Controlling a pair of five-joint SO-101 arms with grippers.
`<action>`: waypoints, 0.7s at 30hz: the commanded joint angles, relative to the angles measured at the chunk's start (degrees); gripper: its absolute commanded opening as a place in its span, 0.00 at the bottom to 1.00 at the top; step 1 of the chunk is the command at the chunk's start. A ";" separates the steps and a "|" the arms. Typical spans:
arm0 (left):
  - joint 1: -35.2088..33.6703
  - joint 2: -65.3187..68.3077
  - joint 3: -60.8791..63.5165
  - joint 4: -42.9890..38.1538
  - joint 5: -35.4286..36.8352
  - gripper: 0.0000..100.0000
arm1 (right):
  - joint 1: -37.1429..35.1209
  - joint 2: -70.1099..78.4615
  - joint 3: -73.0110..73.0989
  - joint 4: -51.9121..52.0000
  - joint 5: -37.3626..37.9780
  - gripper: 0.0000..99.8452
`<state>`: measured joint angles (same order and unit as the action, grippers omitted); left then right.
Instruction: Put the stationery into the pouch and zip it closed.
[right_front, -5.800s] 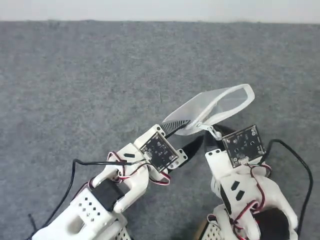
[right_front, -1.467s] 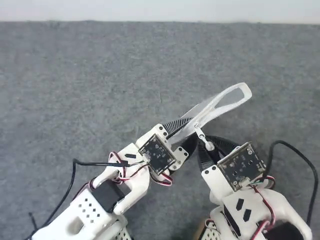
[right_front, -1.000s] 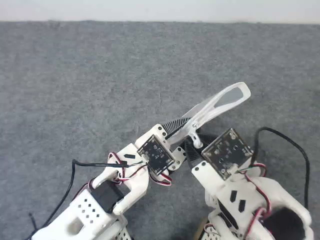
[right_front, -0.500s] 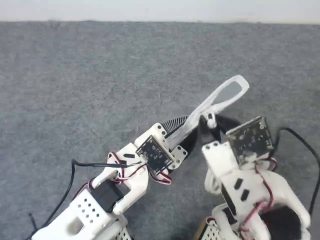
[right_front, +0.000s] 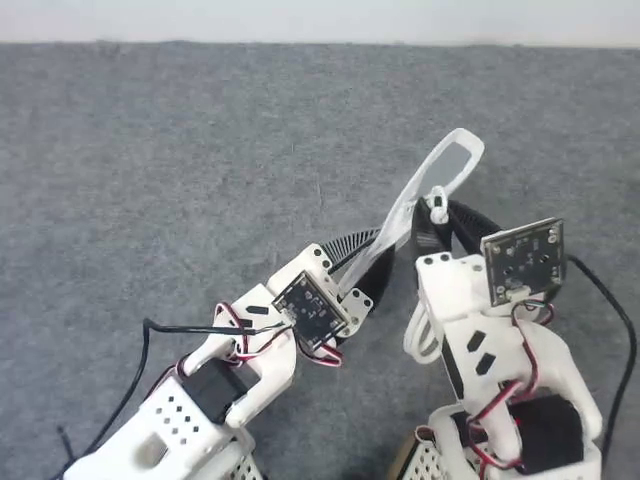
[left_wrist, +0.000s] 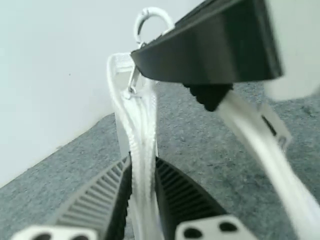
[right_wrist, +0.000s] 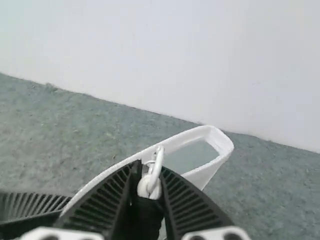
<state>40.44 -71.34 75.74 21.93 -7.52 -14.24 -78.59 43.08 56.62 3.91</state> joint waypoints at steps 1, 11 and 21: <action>0.00 -0.44 0.92 -0.09 -0.70 0.01 | 4.26 0.66 -0.09 -4.18 -0.62 0.01; 0.00 -0.44 0.92 -0.09 -0.70 0.01 | 5.58 0.66 1.58 -7.43 -0.44 0.01; 0.00 -0.44 0.92 -0.09 -0.70 0.01 | 9.27 0.66 6.77 -14.37 -0.62 0.01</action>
<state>40.53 -71.34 75.91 21.85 -7.87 -8.09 -78.15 50.81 44.75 3.91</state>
